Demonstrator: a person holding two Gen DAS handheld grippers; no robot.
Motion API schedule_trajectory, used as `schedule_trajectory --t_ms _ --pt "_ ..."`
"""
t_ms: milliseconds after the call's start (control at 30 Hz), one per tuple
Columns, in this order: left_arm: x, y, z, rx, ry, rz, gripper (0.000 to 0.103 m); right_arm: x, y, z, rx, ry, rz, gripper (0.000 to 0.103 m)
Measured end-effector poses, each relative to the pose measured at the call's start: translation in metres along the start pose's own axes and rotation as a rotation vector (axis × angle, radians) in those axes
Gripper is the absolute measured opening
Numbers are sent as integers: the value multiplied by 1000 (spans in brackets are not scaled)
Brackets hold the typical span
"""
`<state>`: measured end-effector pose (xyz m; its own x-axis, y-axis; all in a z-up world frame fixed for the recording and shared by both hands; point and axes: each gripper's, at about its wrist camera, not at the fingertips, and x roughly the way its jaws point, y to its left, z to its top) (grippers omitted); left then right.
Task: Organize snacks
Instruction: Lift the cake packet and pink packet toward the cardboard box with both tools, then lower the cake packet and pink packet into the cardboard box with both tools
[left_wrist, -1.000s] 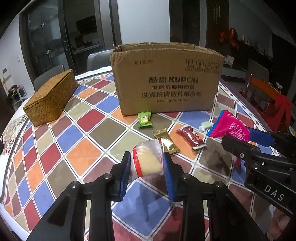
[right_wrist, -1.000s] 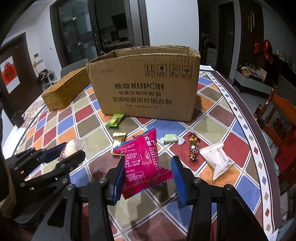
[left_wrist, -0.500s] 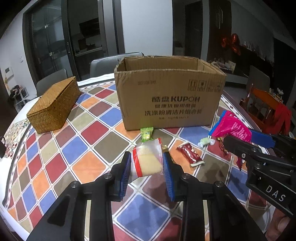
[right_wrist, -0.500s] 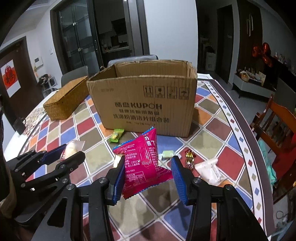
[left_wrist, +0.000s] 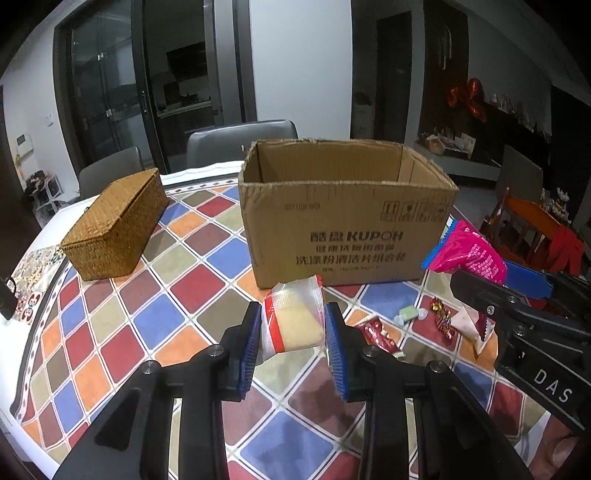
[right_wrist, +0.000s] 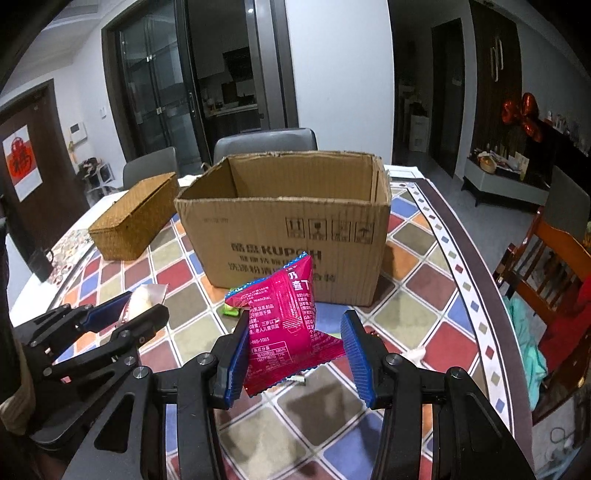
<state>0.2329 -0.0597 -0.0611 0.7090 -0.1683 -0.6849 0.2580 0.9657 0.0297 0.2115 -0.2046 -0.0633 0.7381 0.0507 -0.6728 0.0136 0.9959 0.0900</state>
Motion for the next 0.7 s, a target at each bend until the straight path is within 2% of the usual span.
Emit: schedule_trajectory --t_ms 700 --pt "-14 6 51 -14 -82 5 34 -17 -2 45 16 -91 -3 49"
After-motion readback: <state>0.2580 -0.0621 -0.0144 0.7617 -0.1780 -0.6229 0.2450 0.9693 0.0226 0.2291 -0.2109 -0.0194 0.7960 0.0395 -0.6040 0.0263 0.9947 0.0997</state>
